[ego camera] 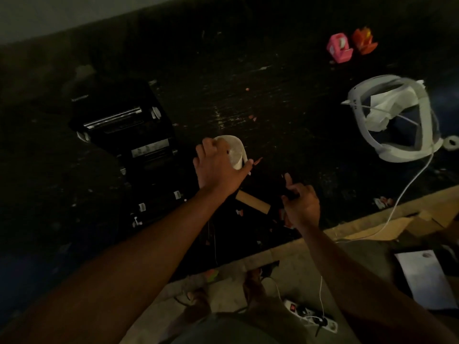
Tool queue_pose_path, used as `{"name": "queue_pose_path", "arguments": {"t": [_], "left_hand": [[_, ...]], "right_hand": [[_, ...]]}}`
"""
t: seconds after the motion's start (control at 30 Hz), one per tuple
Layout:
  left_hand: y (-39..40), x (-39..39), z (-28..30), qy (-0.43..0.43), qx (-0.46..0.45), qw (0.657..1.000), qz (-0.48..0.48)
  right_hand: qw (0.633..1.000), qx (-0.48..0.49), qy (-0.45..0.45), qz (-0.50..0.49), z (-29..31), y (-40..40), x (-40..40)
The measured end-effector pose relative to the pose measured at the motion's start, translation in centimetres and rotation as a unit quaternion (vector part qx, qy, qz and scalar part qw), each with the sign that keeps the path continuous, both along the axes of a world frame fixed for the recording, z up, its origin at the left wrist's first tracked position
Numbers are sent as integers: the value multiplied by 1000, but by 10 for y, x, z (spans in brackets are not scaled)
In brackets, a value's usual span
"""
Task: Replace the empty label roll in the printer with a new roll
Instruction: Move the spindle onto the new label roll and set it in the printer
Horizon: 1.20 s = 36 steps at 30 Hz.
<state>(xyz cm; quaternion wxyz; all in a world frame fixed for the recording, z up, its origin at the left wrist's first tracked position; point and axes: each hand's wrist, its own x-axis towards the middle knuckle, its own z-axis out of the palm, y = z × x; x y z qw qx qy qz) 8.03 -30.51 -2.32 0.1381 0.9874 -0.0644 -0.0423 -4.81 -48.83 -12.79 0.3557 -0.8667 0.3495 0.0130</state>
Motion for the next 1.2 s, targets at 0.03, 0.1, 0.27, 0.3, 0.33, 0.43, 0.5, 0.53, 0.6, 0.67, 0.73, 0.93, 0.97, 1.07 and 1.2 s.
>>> {"name": "queue_pose_path", "arguments": {"t": [0.03, 0.1, 0.27, 0.3, 0.33, 0.43, 0.5, 0.53, 0.6, 0.67, 0.73, 0.93, 0.97, 1.07, 1.2], "left_hand": [[-8, 9, 0, 15, 22, 1000, 12], [-22, 24, -1, 46, 59, 997, 26], [-28, 36, -3, 114, 84, 990, 5], [-24, 36, -4, 117, 76, 990, -3], [-19, 36, -5, 118, 69, 991, -13], [0, 40, -8, 131, 62, 988, -52], [8, 49, -6, 144, 75, 984, -78], [10, 54, -4, 155, 85, 980, -88], [9, 61, 0, 182, 103, 973, -98], [6, 65, 1, 196, 114, 968, -105], [5, 67, 1, 189, 118, 968, -113], [23, 71, 3, 193, -1, 979, -71], [29, 73, 4, 196, -41, 978, -51], [47, 67, 10, 225, -182, 957, 25], [61, 41, 22, 267, -364, 881, 142]], "right_hand": [[1000, -2, -1, 0, 0, 0, 0], [1000, -10, 3, 4, -1, -1, 1], [1000, 5, -16, -3, -4, -1, -1], [1000, 6, -18, -4, -4, -1, -1], [1000, 2, -20, -4, -5, -1, -2], [1000, -9, -26, 5, -7, 0, -3], [1000, -7, -25, 9, -7, -1, -3], [1000, -9, -26, 10, -7, -1, -3], [1000, -11, -25, 11, -6, -1, -3], [1000, -8, -17, 8, -6, -1, -3], [1000, -9, -22, 11, -5, -1, -3], [999, 19, -26, 21, -5, -8, -3], [999, 21, -29, 17, -3, -9, -3], [998, 9, -66, -12, 13, -3, 1], [981, -36, -182, 58, 63, 21, 18]]}}
